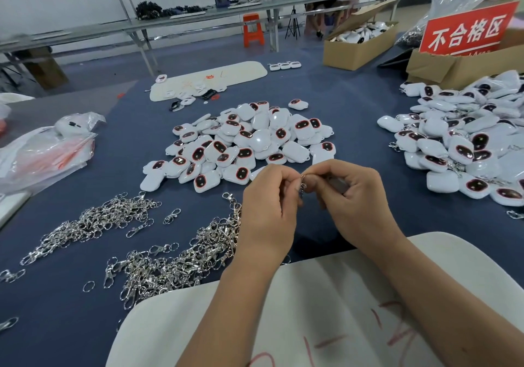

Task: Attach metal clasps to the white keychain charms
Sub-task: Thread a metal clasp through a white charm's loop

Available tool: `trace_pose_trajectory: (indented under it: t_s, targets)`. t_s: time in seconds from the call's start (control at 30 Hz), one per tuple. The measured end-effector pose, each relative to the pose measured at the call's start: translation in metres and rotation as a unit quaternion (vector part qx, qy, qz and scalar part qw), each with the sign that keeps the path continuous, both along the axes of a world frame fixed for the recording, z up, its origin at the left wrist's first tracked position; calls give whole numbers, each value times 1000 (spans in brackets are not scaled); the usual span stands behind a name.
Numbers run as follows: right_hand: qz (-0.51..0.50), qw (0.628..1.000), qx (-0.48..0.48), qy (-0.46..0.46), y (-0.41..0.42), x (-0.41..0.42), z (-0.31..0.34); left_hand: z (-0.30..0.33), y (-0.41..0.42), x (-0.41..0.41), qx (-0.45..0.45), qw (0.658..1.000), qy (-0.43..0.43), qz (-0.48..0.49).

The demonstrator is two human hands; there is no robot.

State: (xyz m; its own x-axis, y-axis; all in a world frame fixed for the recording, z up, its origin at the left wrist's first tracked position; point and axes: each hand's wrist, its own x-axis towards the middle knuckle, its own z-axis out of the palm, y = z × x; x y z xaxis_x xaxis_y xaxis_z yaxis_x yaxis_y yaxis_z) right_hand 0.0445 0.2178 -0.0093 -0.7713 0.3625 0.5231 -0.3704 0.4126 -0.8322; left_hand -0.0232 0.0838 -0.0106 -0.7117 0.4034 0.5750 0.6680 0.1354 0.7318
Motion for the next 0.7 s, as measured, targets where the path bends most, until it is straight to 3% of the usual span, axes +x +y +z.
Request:
trace_pose_trajectory:
  t_s: [0.27, 0.43, 0.7]
  targets:
    - [35, 996, -68, -43, -1, -4, -3, 3, 0, 2, -15, 999, 38, 26]
    - [15, 976, -197, -90, 7, -8, -5, 1, -3, -2, -55, 996, 58, 38]
    - [-30, 983, -140, -111, 13, -12, -12, -1, -4, -5, -106, 993, 43, 24]
